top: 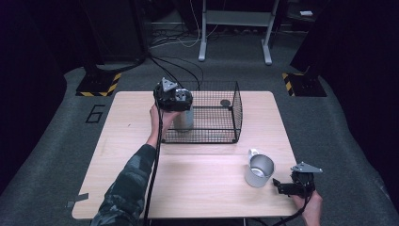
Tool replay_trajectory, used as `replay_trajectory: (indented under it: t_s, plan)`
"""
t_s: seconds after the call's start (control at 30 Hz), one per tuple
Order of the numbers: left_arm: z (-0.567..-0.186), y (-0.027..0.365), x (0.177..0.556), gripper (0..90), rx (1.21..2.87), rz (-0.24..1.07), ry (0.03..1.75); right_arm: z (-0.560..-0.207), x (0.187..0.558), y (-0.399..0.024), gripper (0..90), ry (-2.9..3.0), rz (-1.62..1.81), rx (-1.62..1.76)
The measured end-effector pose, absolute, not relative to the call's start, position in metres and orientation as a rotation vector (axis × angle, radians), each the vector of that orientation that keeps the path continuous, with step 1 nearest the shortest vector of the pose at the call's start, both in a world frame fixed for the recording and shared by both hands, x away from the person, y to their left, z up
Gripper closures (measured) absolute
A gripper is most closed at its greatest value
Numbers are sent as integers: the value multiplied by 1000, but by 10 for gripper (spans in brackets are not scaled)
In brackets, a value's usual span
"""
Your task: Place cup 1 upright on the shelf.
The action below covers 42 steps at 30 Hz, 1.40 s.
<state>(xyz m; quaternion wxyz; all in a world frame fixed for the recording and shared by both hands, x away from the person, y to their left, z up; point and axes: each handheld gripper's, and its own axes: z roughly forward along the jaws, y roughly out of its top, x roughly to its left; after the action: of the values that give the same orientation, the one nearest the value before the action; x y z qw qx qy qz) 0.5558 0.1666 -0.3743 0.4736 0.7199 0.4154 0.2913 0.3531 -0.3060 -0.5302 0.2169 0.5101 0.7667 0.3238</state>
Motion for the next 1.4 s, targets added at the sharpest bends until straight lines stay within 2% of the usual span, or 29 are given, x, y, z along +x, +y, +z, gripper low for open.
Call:
replay_trajectory:
  t_s: [0.3, 0.67, 1.13, 1.4]
  plan:
    - [-358, 166, 544, 0, 1776, 718, 968, -530, 353, -306, 0, 2122, 897, 1414]
    - [-343, 173, 511, 0, 1791, 659, 883, -530, 353, -306, 0, 2123, 898, 1409]
    - [-351, 189, 467, 1, 1868, 638, 805, -530, 353, -307, 0, 2126, 897, 1410]
    - [-371, 196, 440, 1, 1914, 626, 789, -530, 353, -307, 0, 2126, 898, 1409]
